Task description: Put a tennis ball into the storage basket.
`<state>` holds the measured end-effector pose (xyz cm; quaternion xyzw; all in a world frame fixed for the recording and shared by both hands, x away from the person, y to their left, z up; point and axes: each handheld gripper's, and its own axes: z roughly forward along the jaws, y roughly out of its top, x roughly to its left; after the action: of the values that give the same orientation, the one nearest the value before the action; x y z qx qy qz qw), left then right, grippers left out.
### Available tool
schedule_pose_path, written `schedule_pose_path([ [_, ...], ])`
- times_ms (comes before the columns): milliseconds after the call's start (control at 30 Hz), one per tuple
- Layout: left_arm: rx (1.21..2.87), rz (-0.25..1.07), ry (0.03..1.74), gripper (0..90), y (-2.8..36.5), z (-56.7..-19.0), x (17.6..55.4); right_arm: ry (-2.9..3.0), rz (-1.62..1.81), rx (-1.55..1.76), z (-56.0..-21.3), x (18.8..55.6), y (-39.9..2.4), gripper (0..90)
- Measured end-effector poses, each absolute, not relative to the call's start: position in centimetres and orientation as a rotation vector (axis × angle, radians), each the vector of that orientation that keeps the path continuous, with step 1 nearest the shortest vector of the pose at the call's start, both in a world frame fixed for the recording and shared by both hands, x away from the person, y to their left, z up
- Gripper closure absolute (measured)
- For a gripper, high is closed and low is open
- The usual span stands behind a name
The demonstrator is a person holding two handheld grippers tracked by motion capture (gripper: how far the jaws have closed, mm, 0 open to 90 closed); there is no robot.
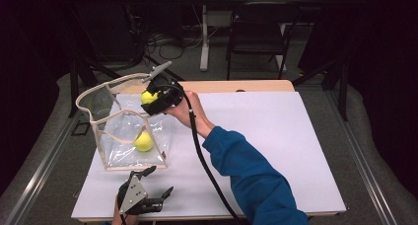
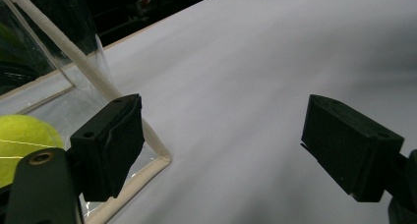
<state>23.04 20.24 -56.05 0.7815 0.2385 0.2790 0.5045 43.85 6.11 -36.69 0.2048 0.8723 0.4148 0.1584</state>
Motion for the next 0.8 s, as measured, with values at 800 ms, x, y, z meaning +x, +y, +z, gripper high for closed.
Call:
schedule_pose_path([
  [800, 1.885, 0.672, 0.576, 16.1, 20.2, -56.0, 23.0, 2.488, 1.252, 0.638, -35.7, 43.8, 2.2, 5.6],
])
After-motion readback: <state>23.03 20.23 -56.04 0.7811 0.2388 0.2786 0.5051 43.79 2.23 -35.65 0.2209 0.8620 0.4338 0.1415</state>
